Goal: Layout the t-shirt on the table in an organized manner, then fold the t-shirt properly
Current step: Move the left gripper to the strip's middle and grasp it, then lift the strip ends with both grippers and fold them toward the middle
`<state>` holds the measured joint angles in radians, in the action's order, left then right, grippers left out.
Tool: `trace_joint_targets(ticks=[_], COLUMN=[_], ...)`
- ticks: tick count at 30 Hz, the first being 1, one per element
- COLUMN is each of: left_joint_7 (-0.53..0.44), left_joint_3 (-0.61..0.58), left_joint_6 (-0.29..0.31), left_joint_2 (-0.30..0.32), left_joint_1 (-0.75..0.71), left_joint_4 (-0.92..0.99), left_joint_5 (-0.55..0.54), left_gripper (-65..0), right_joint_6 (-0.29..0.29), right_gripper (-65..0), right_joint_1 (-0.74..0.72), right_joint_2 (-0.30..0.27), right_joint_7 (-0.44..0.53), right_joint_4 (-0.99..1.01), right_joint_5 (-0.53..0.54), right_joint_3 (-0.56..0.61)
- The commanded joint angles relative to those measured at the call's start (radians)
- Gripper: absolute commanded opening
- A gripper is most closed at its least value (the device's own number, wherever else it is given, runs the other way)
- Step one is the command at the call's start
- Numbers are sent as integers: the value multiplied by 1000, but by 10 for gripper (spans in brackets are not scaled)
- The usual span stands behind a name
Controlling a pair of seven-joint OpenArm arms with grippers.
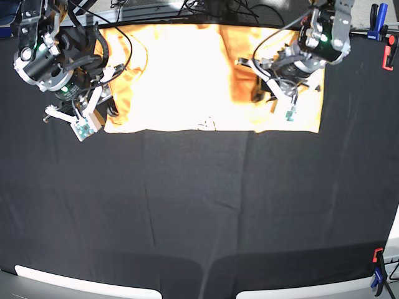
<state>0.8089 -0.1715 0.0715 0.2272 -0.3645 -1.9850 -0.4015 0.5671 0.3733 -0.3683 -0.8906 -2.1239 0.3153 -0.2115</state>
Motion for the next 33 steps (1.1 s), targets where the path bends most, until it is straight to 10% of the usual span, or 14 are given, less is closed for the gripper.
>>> trace_joint_targets(ticks=[1,17,22,33], left_joint_7=[-24,62,73,103], left_joint_3=[-2,-2,-2,2], left_joint_6=[11,97,171,236], left_joint_2=[-4,-99,-99,-76], left_joint_1=[8,63,66,122], left_joint_4=[-19,-19,-19,-20], left_joint_5=[-19,-103,-171,-124], left_gripper=[-650,-650,-364,-362], right_joint_6=[-3,-3,-3,-18], right_gripper=[-449,-448,-448,-448], right_joint_1=[-7,-7,-7,-11], right_joint_2=[-11,-11,-11,-11], right_joint_7=[19,20,19,-97], right_joint_4=[-19,-19,-19,-5], right_joint_5=[11,10,10,72], right_joint_3=[-5,-5,-5,-15])
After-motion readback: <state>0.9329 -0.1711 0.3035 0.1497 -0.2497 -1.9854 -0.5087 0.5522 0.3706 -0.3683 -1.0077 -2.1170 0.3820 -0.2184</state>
